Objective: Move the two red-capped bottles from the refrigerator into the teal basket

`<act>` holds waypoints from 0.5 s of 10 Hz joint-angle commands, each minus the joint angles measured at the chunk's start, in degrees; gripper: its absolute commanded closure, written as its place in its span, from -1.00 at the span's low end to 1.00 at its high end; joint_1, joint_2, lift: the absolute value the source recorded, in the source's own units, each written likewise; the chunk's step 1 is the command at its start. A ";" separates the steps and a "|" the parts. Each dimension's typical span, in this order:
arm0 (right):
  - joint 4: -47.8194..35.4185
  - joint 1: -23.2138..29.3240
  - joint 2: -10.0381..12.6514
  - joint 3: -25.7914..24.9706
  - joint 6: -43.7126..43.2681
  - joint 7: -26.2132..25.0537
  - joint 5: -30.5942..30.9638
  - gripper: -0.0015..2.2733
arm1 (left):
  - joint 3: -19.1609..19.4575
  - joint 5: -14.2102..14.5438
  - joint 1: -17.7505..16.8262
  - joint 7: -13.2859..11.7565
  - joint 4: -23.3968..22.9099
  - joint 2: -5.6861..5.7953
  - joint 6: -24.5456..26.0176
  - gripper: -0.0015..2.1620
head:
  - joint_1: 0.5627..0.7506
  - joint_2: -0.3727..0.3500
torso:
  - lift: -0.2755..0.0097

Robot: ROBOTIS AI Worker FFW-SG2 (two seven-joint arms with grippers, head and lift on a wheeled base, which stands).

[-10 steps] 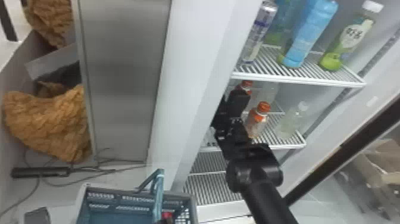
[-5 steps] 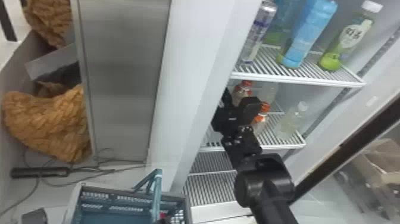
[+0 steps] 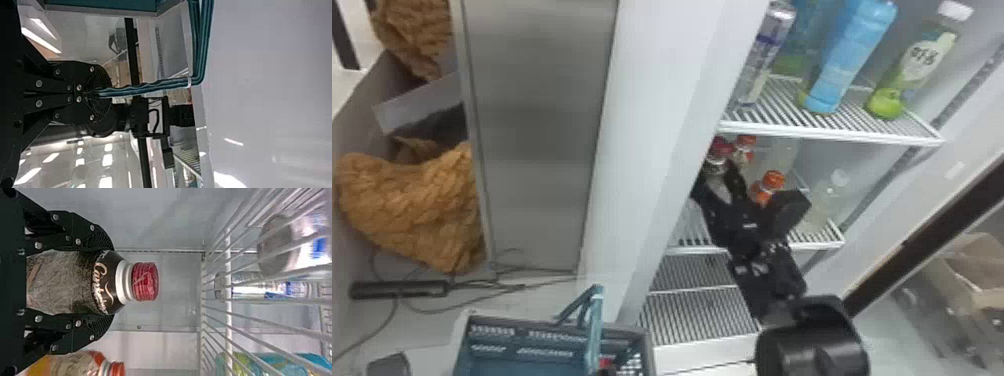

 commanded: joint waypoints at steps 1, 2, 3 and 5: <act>-6.23 5.78 0.17 -1.85 1.56 0.60 -1.34 -0.38 | -0.02 0.00 0.06 0.00 0.00 -0.01 0.00 0.07 | 0.41 -0.94 | -0.64; -9.89 8.87 0.26 -3.00 2.54 0.95 -1.80 -0.38 | -0.02 0.00 0.20 0.00 0.00 -0.01 0.00 0.07 | 0.41 -0.94 | -0.64; -12.84 11.69 0.35 -4.25 3.25 1.57 -2.14 -0.38 | -0.02 0.00 0.20 0.00 0.00 -0.01 0.00 0.07 | 0.41 -0.94 | -0.64; -19.59 17.45 0.79 -6.20 5.07 2.88 -2.60 -0.38 | 0.09 0.00 0.35 0.00 0.00 -0.01 0.00 0.07 | 0.41 -0.94 | -0.64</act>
